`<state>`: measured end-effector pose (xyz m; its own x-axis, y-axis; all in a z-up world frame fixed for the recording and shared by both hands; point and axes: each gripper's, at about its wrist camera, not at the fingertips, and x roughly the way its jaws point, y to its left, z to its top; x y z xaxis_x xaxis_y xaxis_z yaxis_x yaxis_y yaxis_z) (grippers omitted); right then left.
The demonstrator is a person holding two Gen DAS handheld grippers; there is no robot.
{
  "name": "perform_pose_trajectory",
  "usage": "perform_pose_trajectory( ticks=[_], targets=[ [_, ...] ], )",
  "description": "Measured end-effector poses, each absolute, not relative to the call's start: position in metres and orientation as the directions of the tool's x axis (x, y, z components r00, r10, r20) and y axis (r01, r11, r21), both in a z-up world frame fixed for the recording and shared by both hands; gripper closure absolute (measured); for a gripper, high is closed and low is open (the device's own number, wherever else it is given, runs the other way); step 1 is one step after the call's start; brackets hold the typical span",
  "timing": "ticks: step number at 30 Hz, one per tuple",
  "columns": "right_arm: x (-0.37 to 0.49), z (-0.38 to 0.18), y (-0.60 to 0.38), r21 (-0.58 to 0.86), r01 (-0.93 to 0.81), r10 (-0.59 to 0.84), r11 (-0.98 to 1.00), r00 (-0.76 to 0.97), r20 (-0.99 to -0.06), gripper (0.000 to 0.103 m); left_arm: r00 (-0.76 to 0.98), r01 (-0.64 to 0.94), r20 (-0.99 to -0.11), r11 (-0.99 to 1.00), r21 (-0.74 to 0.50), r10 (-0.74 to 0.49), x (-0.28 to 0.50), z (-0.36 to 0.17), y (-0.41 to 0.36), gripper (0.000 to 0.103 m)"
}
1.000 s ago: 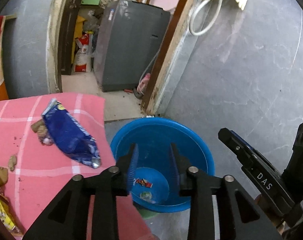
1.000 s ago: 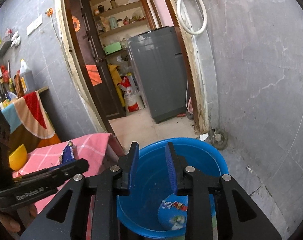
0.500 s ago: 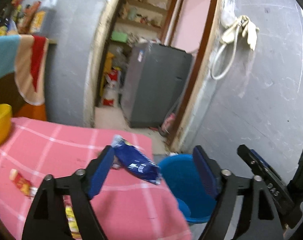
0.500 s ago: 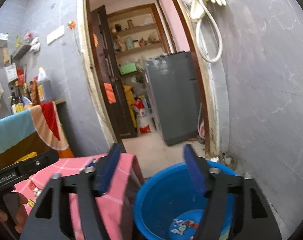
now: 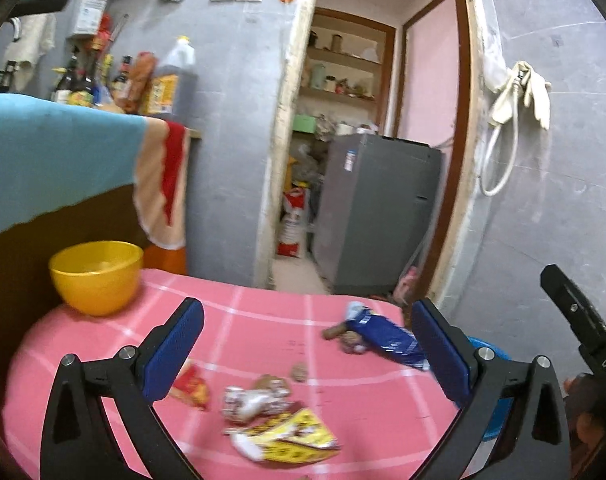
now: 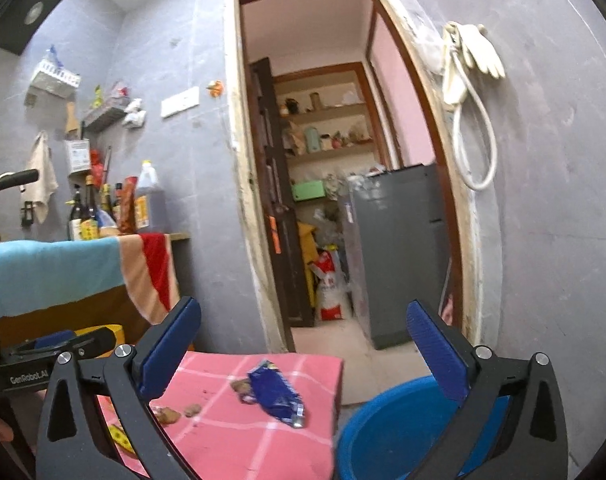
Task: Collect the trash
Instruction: 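Move both grippers back toward the remaining trash on the table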
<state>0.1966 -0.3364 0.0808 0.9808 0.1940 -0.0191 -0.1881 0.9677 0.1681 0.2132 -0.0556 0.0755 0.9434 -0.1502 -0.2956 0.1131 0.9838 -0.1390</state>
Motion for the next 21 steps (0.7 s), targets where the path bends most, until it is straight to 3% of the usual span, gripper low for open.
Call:
perform_pose_trajectory(
  ticks=[10,21],
  targets=[
    [0.193,0.075,-0.295,0.106,-0.272,0.278,0.956,0.959,-0.045,0.000,0.954,0.028,-0.294,0.996,-0.087,-0.053,0.193,0.070,-0.007,0.002],
    [0.201,0.052,-0.246,0.024,-0.385,0.379,0.923,0.893,-0.241,0.000,0.921,-0.055,-0.390,0.994,-0.097,0.013,0.185,0.037,0.034,0.002]
  ],
)
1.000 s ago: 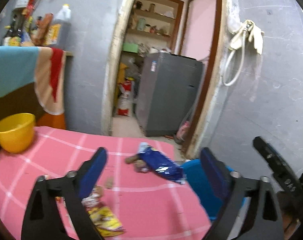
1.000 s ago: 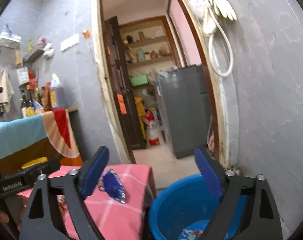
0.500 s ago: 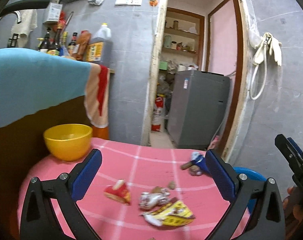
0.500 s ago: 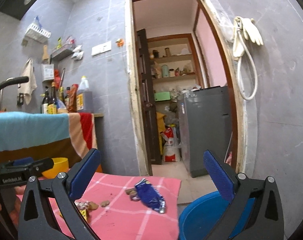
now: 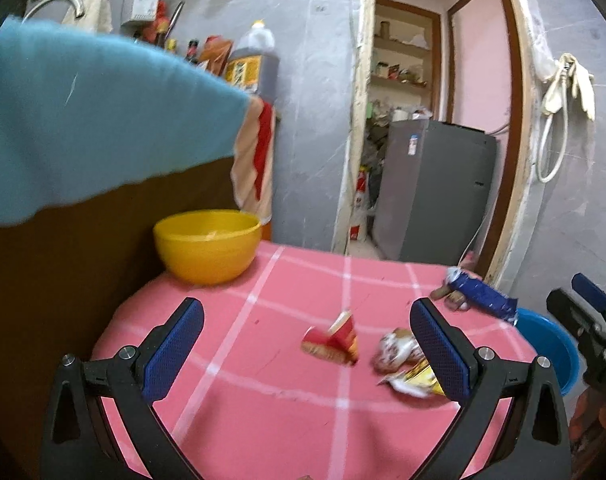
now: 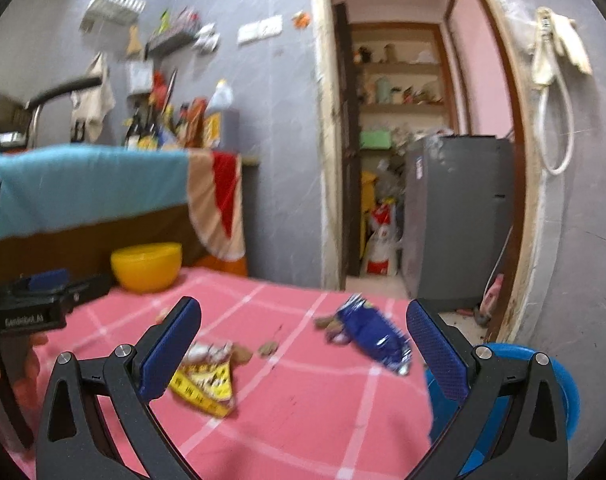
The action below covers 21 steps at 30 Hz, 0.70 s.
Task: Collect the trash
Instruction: 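Move both grippers back toward the remaining trash on the table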
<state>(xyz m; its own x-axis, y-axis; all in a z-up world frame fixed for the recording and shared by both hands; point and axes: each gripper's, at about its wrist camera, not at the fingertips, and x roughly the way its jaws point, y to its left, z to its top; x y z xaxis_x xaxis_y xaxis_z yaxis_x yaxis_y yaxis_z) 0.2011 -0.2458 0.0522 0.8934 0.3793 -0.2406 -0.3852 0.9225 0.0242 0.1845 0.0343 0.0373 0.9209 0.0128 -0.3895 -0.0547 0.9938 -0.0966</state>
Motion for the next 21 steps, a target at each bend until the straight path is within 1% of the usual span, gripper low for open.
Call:
perform_pose_trajectory(
  ticks=[6,10,15,17,21],
  targets=[
    [0.206,0.030,-0.213,-0.085,-0.462,0.396,0.883,0.829,-0.396,0.000,0.879,-0.098,-0.476,0.991,-0.086,0.045,0.189,0.022,0.046,0.002],
    [0.208,0.018,-0.195,-0.112,-0.520,0.415,0.847,0.778,-0.472,0.000,0.848,-0.118,-0.527,0.988,-0.101,0.048,0.195,0.013,0.055,0.002],
    [0.221,0.002,-0.170,-0.166,-0.559,0.385,0.812,0.727,-0.569,0.000,0.818,-0.133,-0.573,0.983,-0.126,0.038,0.202,0.008,0.062,0.002],
    [0.227,-0.002,-0.165,-0.176,-0.563,0.371,0.807,0.717,-0.590,0.000,0.806,-0.134,-0.591,0.983,-0.128,0.032,0.206,0.006,0.063,0.002],
    [0.235,-0.001,-0.163,-0.180,-0.543,0.350,0.820,0.725,-0.594,0.001,0.783,-0.124,-0.622,0.983,-0.135,0.013,0.212,0.004,0.063,0.002]
  ],
)
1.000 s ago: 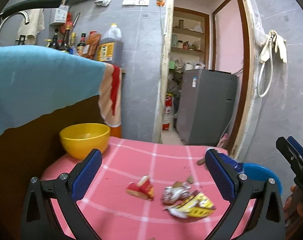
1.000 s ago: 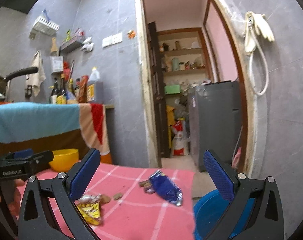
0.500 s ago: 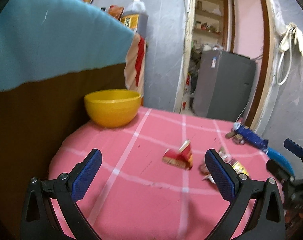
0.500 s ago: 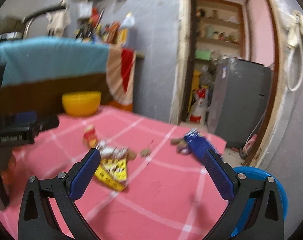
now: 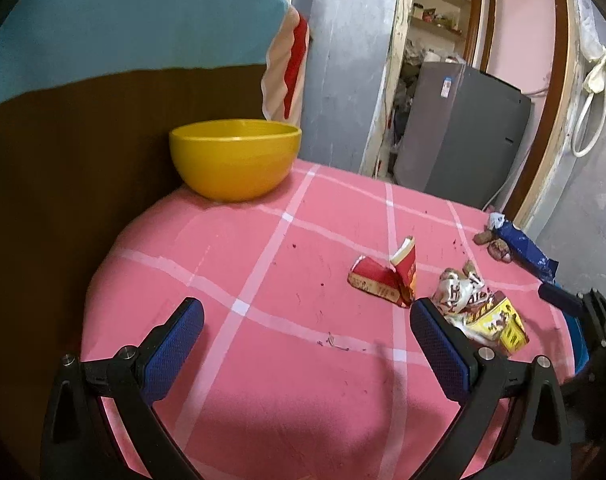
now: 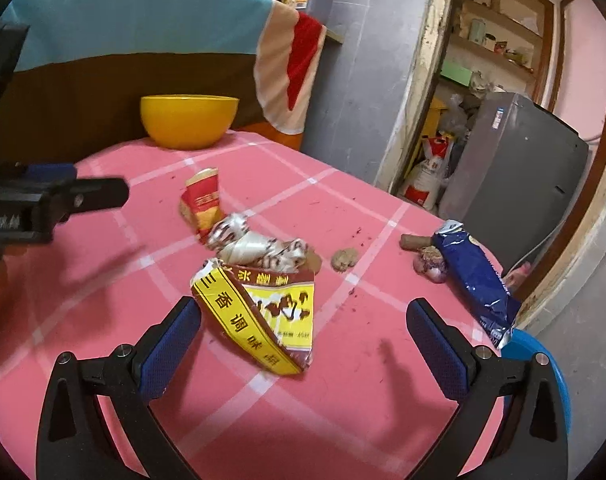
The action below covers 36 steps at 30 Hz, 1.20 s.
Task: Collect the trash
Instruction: 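Move both grippers back toward the remaining trash on the table, then grasp the yellow-labelled packet with the right gripper while the left grasps the red-white packet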
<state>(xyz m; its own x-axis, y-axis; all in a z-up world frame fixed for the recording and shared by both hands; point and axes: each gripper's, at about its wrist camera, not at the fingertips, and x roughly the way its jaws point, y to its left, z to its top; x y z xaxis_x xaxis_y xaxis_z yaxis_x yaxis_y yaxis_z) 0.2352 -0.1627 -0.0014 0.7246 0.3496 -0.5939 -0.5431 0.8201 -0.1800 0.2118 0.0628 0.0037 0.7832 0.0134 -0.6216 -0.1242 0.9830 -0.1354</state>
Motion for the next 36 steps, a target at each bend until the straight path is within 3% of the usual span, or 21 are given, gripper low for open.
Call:
perform_pose_trajectory(
  ticks=[8,15,22,24,31,36],
  targets=[
    [0.262,0.004,-0.193,-0.011,-0.472,0.370,0.882,0.705,-0.606,0.003,0.755,-0.110,-0.655,0.980,-0.165,-0.026,0.226,-0.002,0.066,0.002],
    [0.288,0.000,-0.230,0.187,-0.382,0.410,0.905,0.664,-0.625,0.015,0.728,-0.077,-0.681,0.977,-0.196,-0.079,0.245,-0.006,0.059,0.002],
    [0.287,-0.001,-0.229,0.203,-0.393,0.428,0.897,0.652,-0.626,0.018,0.719,-0.048,-0.685,0.974,-0.221,-0.120,0.265,-0.007,0.049,0.003],
    [0.287,-0.002,-0.229,0.208,-0.396,0.432,0.894,0.645,-0.630,0.025,0.719,-0.046,-0.683,0.971,-0.233,-0.130,0.271,-0.008,0.047,0.003],
    [0.289,-0.004,-0.227,0.219,-0.418,0.454,0.882,0.623,-0.637,0.033,0.694,-0.041,-0.702,0.964,-0.264,-0.163,0.285,-0.013,0.045,0.021],
    [0.288,-0.006,-0.222,0.202,-0.439,0.456,0.876,0.612,-0.646,0.046,0.696,-0.036,-0.698,0.963,-0.266,-0.167,0.284,-0.013,0.043,0.036]
  ],
)
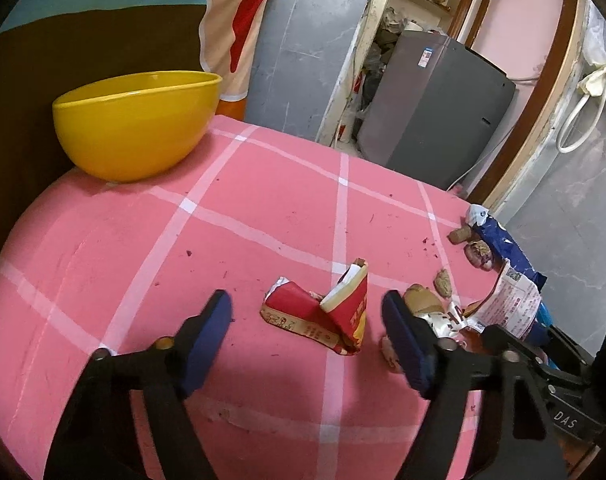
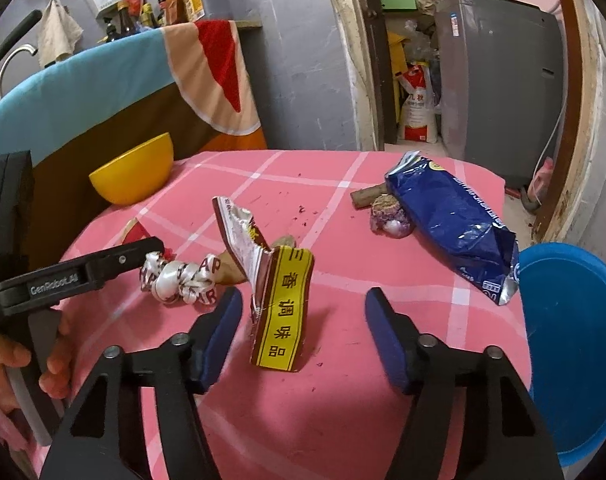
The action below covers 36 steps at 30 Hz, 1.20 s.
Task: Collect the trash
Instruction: 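Grasp the yellow-labelled packet with the right gripper while the left grasps the red-white packet, then carry both packets over the blue bucket and open both grippers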
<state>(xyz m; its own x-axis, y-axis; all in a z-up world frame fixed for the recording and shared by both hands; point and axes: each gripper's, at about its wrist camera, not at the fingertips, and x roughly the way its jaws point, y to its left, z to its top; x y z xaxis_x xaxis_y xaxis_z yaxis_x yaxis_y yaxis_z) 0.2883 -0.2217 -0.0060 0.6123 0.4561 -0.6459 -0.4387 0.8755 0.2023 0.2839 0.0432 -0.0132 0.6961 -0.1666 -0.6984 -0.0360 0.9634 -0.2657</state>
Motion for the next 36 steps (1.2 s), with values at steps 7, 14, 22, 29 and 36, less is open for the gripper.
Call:
perform_pose_trajectory(
  ticks=[7,14,22,29,36],
  targets=[
    [0.284,-0.009,-0.210,0.157,-0.481,0.453,0.863,0.597,-0.662,0.068,0.688,-0.017,-0.704,0.966,-0.258,-0.176,0.282,-0.013,0.038,0.064],
    [0.282,-0.010,-0.210,0.163,-0.489,0.464,0.857,0.595,-0.656,0.078,0.692,0.007,-0.699,0.969,-0.247,-0.183,0.275,-0.011,0.032,0.067],
    [0.272,-0.002,-0.218,0.171,-0.477,0.475,0.862,0.642,-0.602,0.078,0.759,0.013,-0.630,0.971,-0.237,-0.164,0.253,0.003,0.028,0.067],
    [0.252,0.022,-0.234,0.143,-0.460,0.468,0.876,0.744,-0.477,0.078,0.841,0.061,-0.518,0.979,-0.194,-0.155,0.233,0.027,0.011,0.067],
    [0.232,0.054,-0.266,0.113,-0.391,0.406,0.914,0.861,-0.306,0.078,0.906,0.118,-0.387,0.980,-0.157,-0.171,0.219,0.056,-0.016,0.067]
  ],
)
